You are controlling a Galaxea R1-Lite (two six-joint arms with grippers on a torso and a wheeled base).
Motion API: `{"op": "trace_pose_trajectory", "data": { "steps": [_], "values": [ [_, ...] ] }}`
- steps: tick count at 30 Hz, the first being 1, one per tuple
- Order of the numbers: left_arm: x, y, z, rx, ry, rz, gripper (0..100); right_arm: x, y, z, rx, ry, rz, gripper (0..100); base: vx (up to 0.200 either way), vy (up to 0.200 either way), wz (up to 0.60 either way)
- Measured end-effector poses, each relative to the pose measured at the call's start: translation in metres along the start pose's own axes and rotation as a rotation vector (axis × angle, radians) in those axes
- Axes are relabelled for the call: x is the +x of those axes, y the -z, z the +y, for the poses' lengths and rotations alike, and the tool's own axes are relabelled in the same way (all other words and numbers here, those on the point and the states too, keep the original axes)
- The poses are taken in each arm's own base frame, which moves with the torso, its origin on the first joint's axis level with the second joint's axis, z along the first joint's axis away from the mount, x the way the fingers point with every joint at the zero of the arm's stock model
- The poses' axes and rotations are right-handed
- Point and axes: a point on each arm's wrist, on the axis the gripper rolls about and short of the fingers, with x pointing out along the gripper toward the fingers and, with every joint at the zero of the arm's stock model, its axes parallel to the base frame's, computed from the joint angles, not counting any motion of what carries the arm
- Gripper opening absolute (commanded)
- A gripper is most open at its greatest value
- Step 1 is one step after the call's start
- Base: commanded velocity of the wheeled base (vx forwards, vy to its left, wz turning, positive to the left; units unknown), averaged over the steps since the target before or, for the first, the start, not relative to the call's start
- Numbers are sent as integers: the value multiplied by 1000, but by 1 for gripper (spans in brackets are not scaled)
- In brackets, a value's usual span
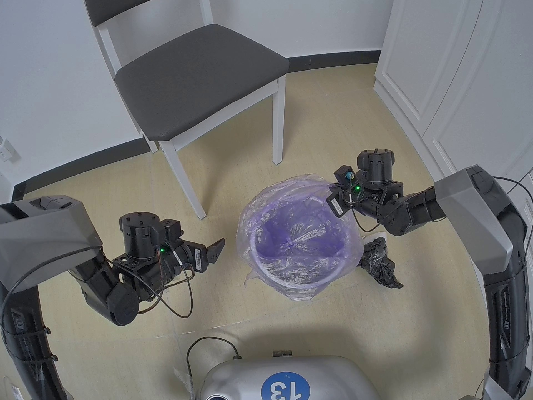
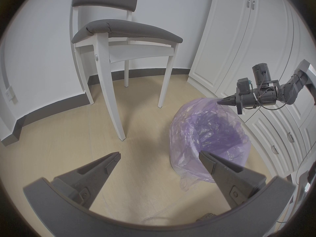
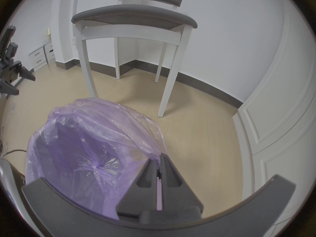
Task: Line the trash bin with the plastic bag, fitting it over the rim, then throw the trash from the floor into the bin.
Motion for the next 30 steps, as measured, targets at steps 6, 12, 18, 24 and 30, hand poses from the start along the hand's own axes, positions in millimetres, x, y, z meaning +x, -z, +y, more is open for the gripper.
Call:
{"op": "trace_pose_trajectory", "data": {
  "steps": [6, 12, 18, 24, 30],
  "values": [
    [2, 1, 0, 0, 0, 1, 100, 8, 4, 0, 174, -47, 38, 0, 0, 0, 0],
    [3, 3, 1, 1, -5, 6, 100, 12, -3, -9, 360, -70, 56, 0, 0, 0, 0],
    [5, 6, 1, 0, -8, 15, 100, 21, -2, -23, 451, -62, 61, 0, 0, 0, 0],
    [7, 9, 1, 0, -7, 23, 100, 31, 15, -24, 505, -84, 106, 0, 0, 0, 0],
    [11, 10, 0, 1, -4, 23, 100, 37, 25, -22, 509, -99, 123, 0, 0, 0, 0]
  ]
}}
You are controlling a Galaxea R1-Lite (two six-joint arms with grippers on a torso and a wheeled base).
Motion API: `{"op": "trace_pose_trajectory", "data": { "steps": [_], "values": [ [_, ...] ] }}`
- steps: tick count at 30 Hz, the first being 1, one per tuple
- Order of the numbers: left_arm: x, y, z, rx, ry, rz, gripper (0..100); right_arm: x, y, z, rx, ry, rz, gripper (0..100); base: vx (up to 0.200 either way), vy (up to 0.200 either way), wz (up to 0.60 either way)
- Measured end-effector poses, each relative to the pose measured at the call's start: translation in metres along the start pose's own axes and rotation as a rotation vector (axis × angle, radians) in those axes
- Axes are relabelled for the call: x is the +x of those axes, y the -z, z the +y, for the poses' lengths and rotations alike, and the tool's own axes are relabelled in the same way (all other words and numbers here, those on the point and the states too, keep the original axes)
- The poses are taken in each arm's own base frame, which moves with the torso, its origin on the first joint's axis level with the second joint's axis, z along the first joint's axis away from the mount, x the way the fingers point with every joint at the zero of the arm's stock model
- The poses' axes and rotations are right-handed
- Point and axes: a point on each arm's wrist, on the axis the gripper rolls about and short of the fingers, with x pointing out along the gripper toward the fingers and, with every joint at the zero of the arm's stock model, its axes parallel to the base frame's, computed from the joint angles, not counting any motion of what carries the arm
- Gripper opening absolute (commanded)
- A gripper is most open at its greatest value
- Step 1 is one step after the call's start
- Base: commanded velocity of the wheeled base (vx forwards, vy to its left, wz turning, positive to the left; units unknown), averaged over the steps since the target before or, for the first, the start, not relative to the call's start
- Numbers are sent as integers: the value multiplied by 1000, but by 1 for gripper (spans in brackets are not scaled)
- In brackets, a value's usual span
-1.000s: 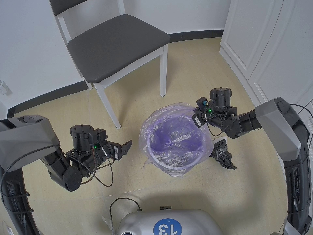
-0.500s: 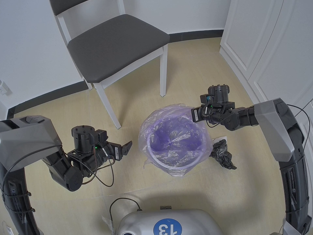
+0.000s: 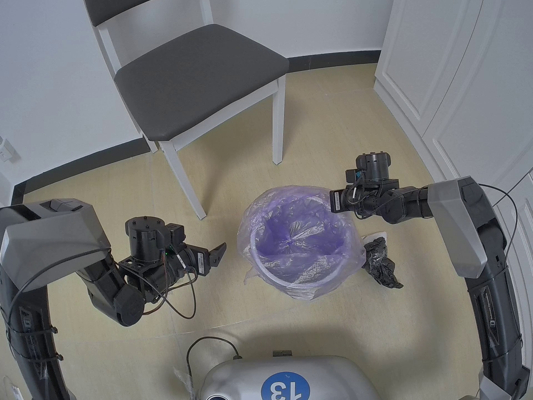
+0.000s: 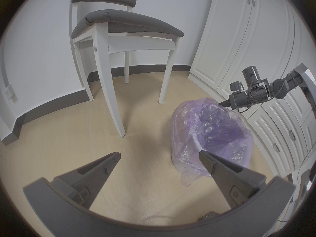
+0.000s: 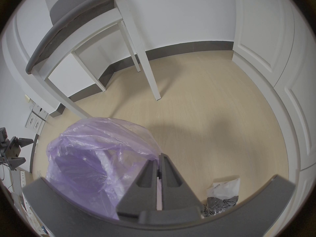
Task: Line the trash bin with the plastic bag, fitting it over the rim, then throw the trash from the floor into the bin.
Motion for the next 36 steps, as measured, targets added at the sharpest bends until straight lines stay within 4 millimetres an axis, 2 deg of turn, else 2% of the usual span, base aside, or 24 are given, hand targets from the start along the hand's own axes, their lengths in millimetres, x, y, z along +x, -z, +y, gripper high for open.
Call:
{"op": "trace_pose_trajectory", "data": {
  "steps": [2, 3, 11, 20, 27, 36],
  "values": [
    [1, 0, -1, 1, 1, 0, 100, 1, 2, 0, 1, -4, 4, 0, 0, 0, 0],
    [2, 0, -1, 1, 2, 0, 100, 2, 3, 0, 0, -9, 6, 100, 0, 0, 0],
    [10, -6, -6, 7, 15, -11, 100, -1, -1, 1, 12, -13, -1, 100, 0, 0, 0],
    [32, -17, -19, 24, 40, 4, 100, -23, -24, 5, -14, -1, -18, 100, 0, 0, 0],
    [55, -18, -22, 29, 39, 15, 100, -36, -24, 6, -80, 41, 9, 100, 0, 0, 0],
    [80, -10, -10, 16, 8, 14, 100, -48, -17, 6, -105, 59, 52, 100, 0, 0, 0]
  ]
}}
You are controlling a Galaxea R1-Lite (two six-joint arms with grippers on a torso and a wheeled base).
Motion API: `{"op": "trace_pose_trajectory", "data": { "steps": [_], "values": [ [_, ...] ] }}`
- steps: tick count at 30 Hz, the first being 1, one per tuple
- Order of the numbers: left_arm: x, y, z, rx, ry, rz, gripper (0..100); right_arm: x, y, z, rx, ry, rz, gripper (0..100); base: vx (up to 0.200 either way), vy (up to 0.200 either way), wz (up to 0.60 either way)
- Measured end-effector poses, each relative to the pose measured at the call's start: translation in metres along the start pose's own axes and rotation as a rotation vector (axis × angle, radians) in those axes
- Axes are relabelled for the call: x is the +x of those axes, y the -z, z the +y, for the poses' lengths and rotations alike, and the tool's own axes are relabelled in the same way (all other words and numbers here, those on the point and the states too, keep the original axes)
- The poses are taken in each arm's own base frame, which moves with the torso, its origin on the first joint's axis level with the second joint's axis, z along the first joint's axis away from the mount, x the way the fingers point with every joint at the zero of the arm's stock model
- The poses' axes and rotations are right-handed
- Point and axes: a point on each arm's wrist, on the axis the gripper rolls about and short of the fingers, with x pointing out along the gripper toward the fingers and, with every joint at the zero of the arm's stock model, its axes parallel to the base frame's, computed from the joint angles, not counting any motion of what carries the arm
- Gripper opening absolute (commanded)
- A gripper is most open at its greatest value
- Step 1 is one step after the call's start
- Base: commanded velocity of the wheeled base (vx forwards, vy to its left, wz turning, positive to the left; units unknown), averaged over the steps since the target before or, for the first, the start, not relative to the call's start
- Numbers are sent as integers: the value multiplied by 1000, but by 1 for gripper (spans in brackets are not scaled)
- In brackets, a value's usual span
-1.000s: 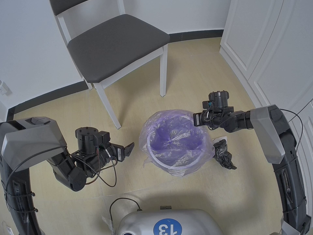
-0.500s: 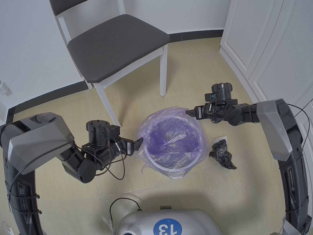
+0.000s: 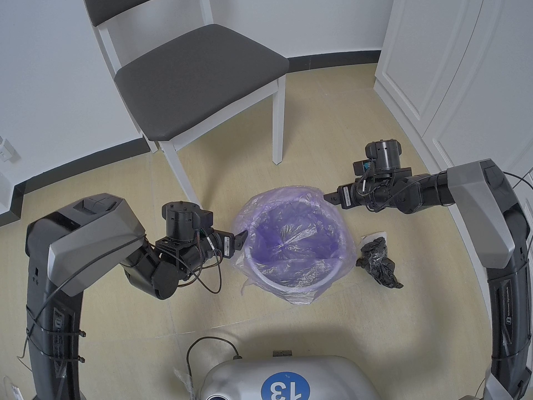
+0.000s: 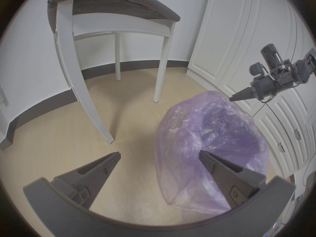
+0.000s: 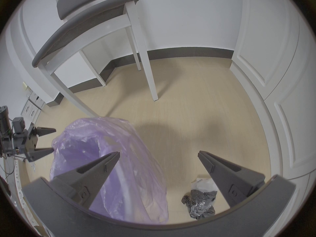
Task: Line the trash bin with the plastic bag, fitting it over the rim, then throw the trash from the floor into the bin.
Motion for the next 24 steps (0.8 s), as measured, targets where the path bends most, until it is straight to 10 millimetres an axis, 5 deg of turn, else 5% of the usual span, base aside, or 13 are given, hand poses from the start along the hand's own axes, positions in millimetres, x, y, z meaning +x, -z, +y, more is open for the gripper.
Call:
{"op": "trace_pose_trajectory", "data": {
  "steps": [16, 24],
  "values": [
    [22, -3, 18, -22, -36, -34, 100, -23, 63, -30, -120, 36, 114, 100, 0, 0, 0],
    [39, 1, 20, -25, -39, -45, 100, -19, 79, -31, -117, 34, 131, 100, 0, 0, 0]
  ]
}}
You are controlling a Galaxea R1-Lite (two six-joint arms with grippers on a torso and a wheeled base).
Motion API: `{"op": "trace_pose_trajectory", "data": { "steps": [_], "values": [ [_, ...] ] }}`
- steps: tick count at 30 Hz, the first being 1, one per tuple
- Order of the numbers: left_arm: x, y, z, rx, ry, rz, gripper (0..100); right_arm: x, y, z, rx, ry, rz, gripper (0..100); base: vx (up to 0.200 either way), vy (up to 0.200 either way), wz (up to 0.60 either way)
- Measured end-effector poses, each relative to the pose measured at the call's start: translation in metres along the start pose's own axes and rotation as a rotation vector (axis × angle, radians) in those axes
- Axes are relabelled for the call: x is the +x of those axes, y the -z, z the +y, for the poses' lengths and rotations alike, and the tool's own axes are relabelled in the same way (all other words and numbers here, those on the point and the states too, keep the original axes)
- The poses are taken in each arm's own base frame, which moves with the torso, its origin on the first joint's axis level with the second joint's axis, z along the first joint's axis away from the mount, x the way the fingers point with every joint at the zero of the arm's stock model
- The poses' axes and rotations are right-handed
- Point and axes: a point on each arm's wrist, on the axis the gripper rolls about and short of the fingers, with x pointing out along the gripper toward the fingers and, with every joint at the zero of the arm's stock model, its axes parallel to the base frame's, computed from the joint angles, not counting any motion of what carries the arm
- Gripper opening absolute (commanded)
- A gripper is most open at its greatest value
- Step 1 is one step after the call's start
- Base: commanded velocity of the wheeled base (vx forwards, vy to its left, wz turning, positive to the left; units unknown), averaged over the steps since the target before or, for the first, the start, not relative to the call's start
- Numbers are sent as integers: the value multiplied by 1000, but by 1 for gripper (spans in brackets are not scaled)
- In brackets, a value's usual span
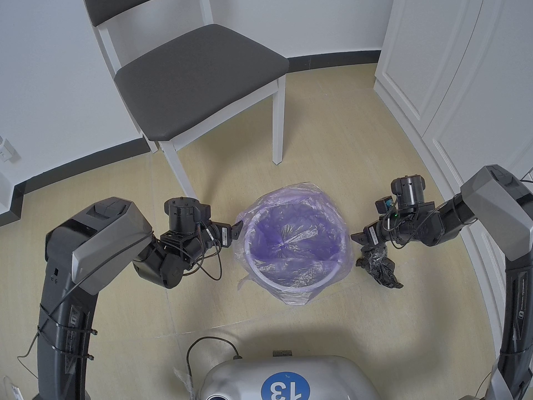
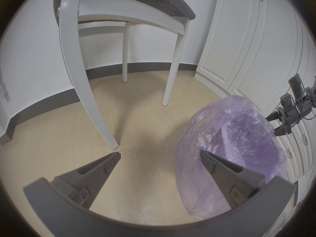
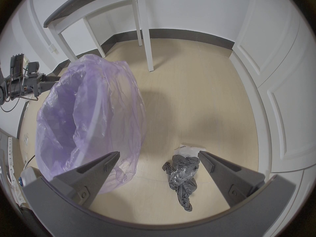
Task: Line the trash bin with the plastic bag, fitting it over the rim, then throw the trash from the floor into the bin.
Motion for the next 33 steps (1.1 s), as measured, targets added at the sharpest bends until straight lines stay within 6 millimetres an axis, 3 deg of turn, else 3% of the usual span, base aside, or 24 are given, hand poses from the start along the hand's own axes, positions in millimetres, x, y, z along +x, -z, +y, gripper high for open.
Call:
{"op": "trace_pose_trajectory", "data": {
  "steps": [18, 26, 33],
  "values": [
    [32, 40, -4, -9, -18, 58, 100, 59, 37, 11, 49, -46, 43, 100, 0, 0, 0],
    [32, 52, -5, -9, -18, 93, 100, 67, 44, 15, 44, -57, 66, 100, 0, 0, 0],
    [23, 42, -2, -46, -25, 80, 100, 62, 41, 13, 48, -53, 66, 100, 0, 0, 0]
  ]
}}
